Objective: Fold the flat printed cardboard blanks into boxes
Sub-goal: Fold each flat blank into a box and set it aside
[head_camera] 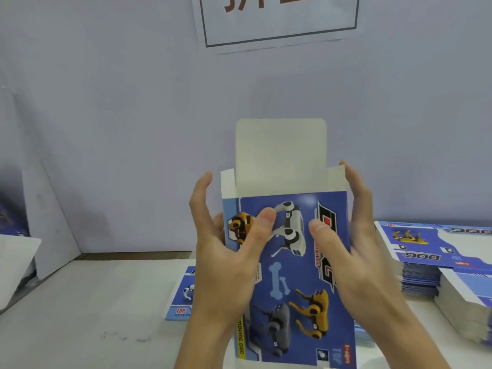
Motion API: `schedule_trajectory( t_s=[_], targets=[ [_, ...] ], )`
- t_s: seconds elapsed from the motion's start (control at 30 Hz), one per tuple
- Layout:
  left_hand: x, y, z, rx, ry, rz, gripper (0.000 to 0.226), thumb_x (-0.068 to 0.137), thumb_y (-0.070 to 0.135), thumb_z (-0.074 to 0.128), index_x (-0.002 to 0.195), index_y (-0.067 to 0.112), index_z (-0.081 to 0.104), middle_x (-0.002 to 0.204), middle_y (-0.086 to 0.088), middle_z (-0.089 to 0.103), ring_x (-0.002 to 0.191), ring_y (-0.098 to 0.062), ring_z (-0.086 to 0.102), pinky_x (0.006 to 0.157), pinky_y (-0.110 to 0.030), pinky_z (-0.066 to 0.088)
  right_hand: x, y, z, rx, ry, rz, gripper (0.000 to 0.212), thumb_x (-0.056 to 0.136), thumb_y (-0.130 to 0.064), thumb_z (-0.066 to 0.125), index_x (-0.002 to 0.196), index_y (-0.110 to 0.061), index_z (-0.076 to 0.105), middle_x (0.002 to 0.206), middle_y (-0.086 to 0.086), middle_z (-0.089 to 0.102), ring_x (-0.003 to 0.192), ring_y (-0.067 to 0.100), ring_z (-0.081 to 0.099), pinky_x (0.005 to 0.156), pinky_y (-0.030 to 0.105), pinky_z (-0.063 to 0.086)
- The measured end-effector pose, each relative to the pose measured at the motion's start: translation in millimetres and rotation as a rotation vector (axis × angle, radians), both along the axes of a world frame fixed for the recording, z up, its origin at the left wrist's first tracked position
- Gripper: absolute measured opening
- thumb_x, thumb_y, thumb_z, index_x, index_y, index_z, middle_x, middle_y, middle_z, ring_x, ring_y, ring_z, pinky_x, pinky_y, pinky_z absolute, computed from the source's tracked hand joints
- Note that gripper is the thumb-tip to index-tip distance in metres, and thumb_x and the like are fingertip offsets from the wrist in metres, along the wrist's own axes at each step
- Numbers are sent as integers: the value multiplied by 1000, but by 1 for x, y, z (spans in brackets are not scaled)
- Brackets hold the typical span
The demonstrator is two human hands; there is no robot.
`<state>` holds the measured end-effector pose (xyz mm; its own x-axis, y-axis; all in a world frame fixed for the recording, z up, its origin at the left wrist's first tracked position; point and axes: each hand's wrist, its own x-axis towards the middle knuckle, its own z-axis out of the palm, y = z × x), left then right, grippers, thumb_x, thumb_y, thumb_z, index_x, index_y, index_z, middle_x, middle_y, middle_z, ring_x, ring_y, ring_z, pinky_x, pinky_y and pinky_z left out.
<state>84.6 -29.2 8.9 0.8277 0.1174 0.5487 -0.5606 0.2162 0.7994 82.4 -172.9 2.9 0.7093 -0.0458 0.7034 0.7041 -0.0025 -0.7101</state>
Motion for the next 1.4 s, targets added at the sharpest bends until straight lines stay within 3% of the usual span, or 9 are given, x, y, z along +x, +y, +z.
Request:
schedule_trajectory(
  t_s=[0.13,0.33,0.53,0.7,0.9,1.0,1.17,1.3,1.4],
  targets=[
    [1,0,-2,63,-8,-20,61,73,44,67,131,47,48,108,12,72,101,-15,72,60,-27,60,5,-1,-5,5,20,-50,65,91,-31,61,147,-42,29,98,-44,61,89,-19,63,60,1,47],
    [3,-1,-7,122,13,15,44,76,48,73,117,44,58,111,-1,71,97,-22,73,62,-32,61,1,-9,-3,78,193,152,43,85,-22,52,121,-44,56,95,-3,75,81,19,75,57,25,58],
    [-1,-1,-4,73,75,-29,41,80,66,59,95,28,56,69,-4,61,64,-29,62,60,-42,57,14,-9,19,142,321,64,31,95,-48,54,77,-25,65,62,-5,66,44,1,60,45,13,45],
    [-3,-5,3,11,89,59,14,80,32,45,73,28,57,84,-23,58,68,-25,65,58,-46,45,0,-7,6,136,308,65,19,78,-39,45,81,-27,59,52,1,49,44,14,51,38,25,39],
    [1,-4,-2,-26,111,15,48,90,28,46,120,65,47,107,-9,68,89,-39,69,71,-59,57,4,-7,6,109,379,124,44,74,-43,50,110,-68,55,78,-1,67,68,19,63,63,38,55],
    [1,-4,-2,-43,81,61,34,83,32,51,109,52,59,95,-12,63,78,-37,62,62,-59,52,6,-9,6,161,367,179,37,92,-23,45,93,-54,64,78,9,73,59,20,67,50,32,55],
    [-1,1,-5,-164,-23,17,51,76,65,48,95,18,59,105,-10,68,93,-34,69,62,-35,55,-3,-5,-2,373,272,323,43,89,-50,41,103,-13,56,91,17,71,73,30,72,55,34,58],
    [-1,5,-9,-20,-29,7,31,74,51,61,94,28,55,93,8,70,87,-25,74,61,-40,57,3,-12,-2,147,302,219,17,104,-8,42,90,-15,51,71,4,69,51,3,66,43,14,48],
    [0,9,-11,62,-14,-11,37,73,51,62,104,32,57,100,-2,71,89,-30,73,69,-51,56,6,-9,-1,178,355,280,13,86,-34,60,98,-30,63,88,5,74,69,18,73,55,26,58]
  ],
)
